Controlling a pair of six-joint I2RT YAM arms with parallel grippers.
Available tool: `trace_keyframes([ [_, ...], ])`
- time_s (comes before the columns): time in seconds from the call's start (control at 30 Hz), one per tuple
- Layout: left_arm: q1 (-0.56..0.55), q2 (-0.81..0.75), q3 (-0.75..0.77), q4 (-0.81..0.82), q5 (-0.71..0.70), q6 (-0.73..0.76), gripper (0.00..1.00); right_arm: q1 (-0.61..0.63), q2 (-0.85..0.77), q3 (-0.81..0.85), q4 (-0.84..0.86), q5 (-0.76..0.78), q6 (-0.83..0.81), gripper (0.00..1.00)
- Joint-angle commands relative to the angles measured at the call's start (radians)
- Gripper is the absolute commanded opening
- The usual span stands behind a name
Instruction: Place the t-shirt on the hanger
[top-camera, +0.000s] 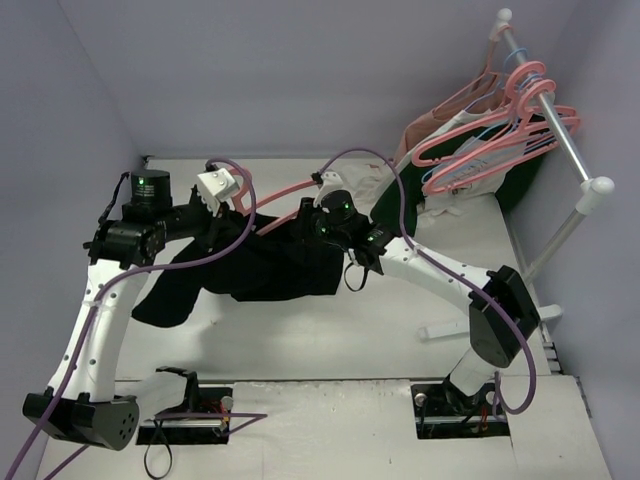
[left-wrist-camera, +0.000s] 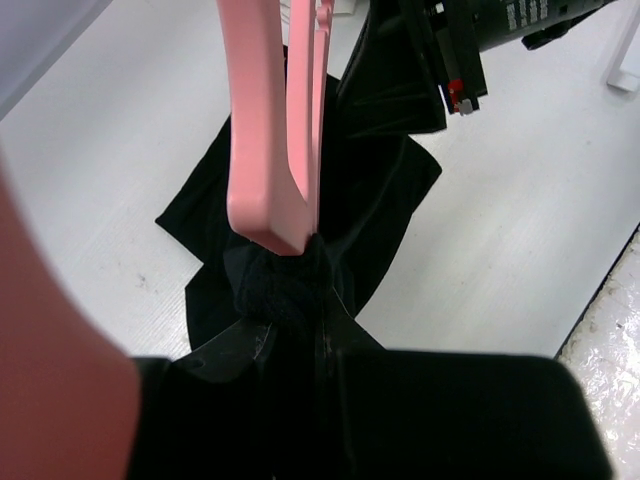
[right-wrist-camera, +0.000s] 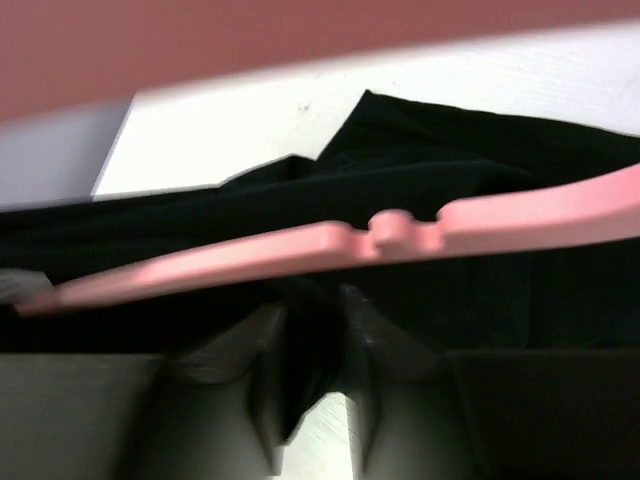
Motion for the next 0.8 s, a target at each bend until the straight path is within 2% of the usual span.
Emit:
trace_keyframes([
  [0.0,-0.002,-0.046,-0.007,0.066,0.022,-0.012,0.0,-0.034,-0.068,-0.013,0.086,0.082,-0.018,0.04],
  [0.03,0.0,-0.05,-0.019,0.067,0.023,-0.01,0.0,-0.058,-0.082,-0.027,0.085,0.082,-0.031,0.0],
  [0.2,0.017,-0.071,-0.055,0.064,0.078,0.013,0.0,-0.216,-0.146,-0.091,0.081,-0.003,-0.056,0.0],
  [0.37,0.028,-0.072,-0.075,0.058,0.096,0.051,0.0,-0.324,-0.171,-0.095,0.052,-0.078,-0.107,0.0],
  [0.6,0.029,-0.061,-0.089,0.007,0.02,0.121,0.0,-0.491,-0.196,-0.085,0.001,-0.159,-0.146,0.0],
  [0.77,0.02,-0.048,-0.096,-0.022,-0.03,0.148,0.0,-0.566,-0.187,-0.003,-0.05,-0.214,-0.186,0.0],
])
